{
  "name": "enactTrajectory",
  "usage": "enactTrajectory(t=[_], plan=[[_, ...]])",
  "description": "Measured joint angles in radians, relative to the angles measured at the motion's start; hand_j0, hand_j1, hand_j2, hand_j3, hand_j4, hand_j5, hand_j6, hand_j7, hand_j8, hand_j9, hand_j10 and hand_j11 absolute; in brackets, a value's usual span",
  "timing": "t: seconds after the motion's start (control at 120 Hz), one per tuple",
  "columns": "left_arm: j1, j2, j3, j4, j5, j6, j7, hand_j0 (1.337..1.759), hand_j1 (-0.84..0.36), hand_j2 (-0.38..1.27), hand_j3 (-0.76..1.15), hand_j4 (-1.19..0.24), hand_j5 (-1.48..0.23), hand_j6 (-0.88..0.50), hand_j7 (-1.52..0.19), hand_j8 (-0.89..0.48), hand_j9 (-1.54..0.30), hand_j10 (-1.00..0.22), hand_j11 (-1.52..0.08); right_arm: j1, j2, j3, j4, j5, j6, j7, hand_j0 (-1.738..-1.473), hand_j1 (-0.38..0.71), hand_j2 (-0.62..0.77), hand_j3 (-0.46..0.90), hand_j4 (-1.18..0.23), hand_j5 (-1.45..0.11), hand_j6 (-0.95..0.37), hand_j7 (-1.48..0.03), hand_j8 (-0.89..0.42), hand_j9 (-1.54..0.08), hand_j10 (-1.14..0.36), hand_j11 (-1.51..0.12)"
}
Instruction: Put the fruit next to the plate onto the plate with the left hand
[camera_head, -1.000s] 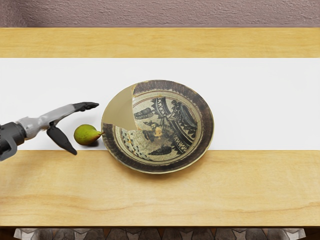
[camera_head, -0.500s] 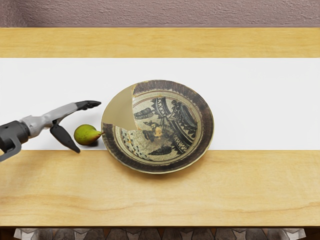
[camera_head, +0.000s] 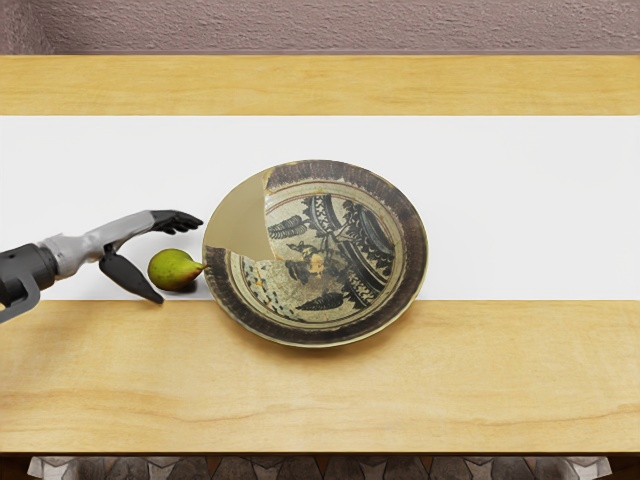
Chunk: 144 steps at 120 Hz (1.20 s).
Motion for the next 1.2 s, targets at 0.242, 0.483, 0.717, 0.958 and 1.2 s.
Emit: enactTrajectory(t=[0.242, 0.483, 0.717, 0.958, 1.2], plan=[[0.001, 0.001, 0.000, 0.000, 0.000, -0.005, 0.001, 1.658, 0.00, 0.06, 0.00, -0.30, -0.38, -0.30, -0.38, -0.30, -0.38, -0.30, -0.38, 0.000, 0.000, 0.000, 0.000, 0.000, 0.001, 0.000, -1.658, -0.35, 0.00, 0.00, 0.00, 0.00, 0.00, 0.00, 0.00, 0.00, 0.00, 0.00], [0.000, 0.003, 0.000, 0.000, 0.002, -0.012, 0.002, 1.658, -0.04, 0.07, 0.00, -0.34, -0.43, -0.34, -0.43, -0.34, -0.43, -0.34, -0.43, 0.000, 0.000, 0.000, 0.000, 0.000, 0.001, 0.000, -1.658, -0.35, 0.00, 0.00, 0.00, 0.00, 0.00, 0.00, 0.00, 0.00, 0.00, 0.00], [-0.001, 0.003, 0.000, 0.000, 0.003, -0.024, 0.003, 1.658, -0.09, 0.08, 0.00, -0.39, -0.50, -0.39, -0.50, -0.39, -0.50, -0.39, -0.50, 0.000, 0.000, 0.000, 0.000, 0.000, 0.001, 0.000, -1.658, -0.35, 0.00, 0.00, 0.00, 0.00, 0.00, 0.00, 0.00, 0.00, 0.00, 0.00], [-0.002, 0.009, 0.000, 0.000, 0.003, -0.041, 0.003, 1.658, -0.15, 0.09, 0.00, -0.44, -0.56, -0.44, -0.56, -0.44, -0.56, -0.44, -0.56, 0.000, 0.000, 0.000, 0.000, 0.000, 0.001, 0.000, -1.658, -0.35, 0.00, 0.00, 0.00, 0.00, 0.00, 0.00, 0.00, 0.00, 0.00, 0.00], [-0.005, 0.009, 0.000, 0.000, 0.004, -0.050, 0.004, 1.657, -0.19, 0.10, 0.00, -0.49, -0.64, -0.45, -0.64, -0.45, -0.64, -0.49, -0.64, 0.000, 0.000, 0.000, 0.000, 0.000, 0.001, 0.000, -1.658, -0.35, 0.00, 0.00, 0.00, 0.00, 0.00, 0.00, 0.00, 0.00, 0.00, 0.00]])
